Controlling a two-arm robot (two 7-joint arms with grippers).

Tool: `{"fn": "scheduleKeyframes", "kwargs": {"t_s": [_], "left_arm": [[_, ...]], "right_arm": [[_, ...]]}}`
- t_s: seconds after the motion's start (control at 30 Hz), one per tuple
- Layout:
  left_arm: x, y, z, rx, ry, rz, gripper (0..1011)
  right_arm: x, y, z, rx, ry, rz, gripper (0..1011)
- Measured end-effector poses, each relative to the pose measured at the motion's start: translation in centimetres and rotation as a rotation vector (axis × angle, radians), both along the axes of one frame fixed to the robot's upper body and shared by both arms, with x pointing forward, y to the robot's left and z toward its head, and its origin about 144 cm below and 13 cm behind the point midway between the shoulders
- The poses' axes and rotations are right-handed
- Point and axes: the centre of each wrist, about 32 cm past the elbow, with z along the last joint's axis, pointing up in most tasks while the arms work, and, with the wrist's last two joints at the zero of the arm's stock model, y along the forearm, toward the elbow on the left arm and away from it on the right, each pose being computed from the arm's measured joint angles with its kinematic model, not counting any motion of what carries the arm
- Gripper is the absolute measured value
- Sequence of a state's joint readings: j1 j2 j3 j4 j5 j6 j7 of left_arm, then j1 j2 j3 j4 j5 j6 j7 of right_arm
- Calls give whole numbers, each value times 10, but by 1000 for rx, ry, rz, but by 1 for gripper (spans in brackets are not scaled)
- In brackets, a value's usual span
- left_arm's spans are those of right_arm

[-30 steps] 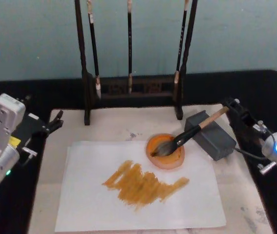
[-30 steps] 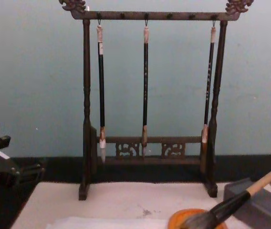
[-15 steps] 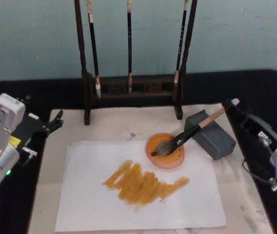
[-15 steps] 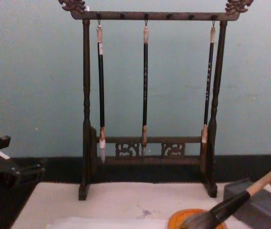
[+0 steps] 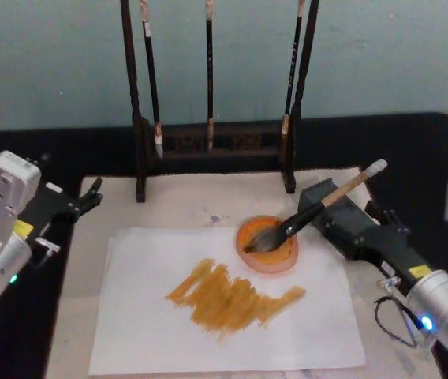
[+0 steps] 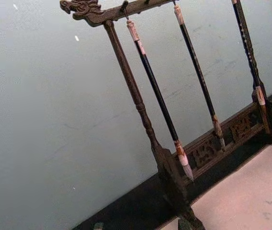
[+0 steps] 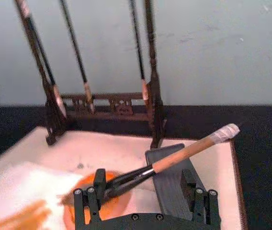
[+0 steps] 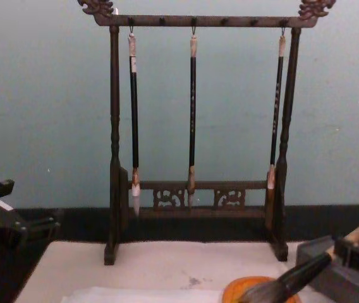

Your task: Pick up the brush from the inkstone, write on the paper, then place the brush back to its original position.

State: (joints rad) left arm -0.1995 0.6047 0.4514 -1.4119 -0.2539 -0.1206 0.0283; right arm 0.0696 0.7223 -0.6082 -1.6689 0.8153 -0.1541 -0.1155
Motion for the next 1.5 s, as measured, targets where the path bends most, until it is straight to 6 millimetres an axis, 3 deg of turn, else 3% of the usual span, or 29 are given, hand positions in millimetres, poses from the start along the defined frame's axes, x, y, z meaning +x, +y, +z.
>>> {"fn": "scheduleKeyframes", "kwargs": {"t_s": [0.33, 1.5], "left_arm": [[0, 0, 0, 0, 0, 0, 1010], [0, 0, 0, 0, 0, 0, 1010]], "right_arm": [[-3, 3, -16, -192, -88, 6, 1000], [-2, 3, -16, -200, -100, -4, 1000]]}}
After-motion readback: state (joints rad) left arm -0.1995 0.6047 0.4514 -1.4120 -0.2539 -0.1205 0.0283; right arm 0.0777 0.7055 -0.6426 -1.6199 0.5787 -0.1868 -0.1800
